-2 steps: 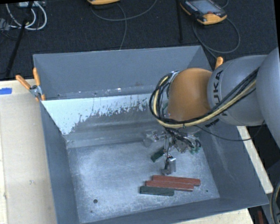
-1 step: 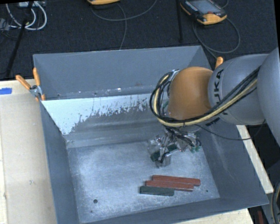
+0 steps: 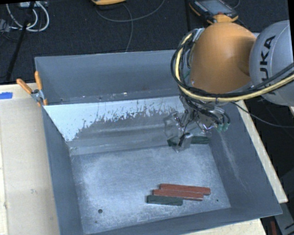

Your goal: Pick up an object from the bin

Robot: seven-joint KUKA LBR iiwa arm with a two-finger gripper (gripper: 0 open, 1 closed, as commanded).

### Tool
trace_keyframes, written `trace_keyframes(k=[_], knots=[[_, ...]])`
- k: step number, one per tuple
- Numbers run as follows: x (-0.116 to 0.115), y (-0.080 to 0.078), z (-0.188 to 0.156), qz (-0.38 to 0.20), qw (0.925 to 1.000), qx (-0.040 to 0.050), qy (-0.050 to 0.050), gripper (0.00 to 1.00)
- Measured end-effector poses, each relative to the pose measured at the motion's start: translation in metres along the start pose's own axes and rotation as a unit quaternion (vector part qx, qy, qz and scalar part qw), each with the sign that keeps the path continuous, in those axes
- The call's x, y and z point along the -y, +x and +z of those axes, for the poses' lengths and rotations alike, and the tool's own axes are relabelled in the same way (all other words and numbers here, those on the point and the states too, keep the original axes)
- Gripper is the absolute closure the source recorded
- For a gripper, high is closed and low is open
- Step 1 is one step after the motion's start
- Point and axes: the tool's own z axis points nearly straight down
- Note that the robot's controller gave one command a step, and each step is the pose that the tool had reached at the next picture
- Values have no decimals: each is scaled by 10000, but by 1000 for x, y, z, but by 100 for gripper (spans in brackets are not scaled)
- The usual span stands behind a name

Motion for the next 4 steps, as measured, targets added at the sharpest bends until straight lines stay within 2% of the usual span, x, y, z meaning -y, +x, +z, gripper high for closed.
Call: trace_keyframes(k=[1,2,3,4], knots=[[0,2,5,3,10000,-40,-11,0],[-39,-19,168,-1001,9949,-78,-32,0],[-83,15,162,-2753,9613,-59,-40,0],[-41,-35,44,-3127,9499,8,2,0]])
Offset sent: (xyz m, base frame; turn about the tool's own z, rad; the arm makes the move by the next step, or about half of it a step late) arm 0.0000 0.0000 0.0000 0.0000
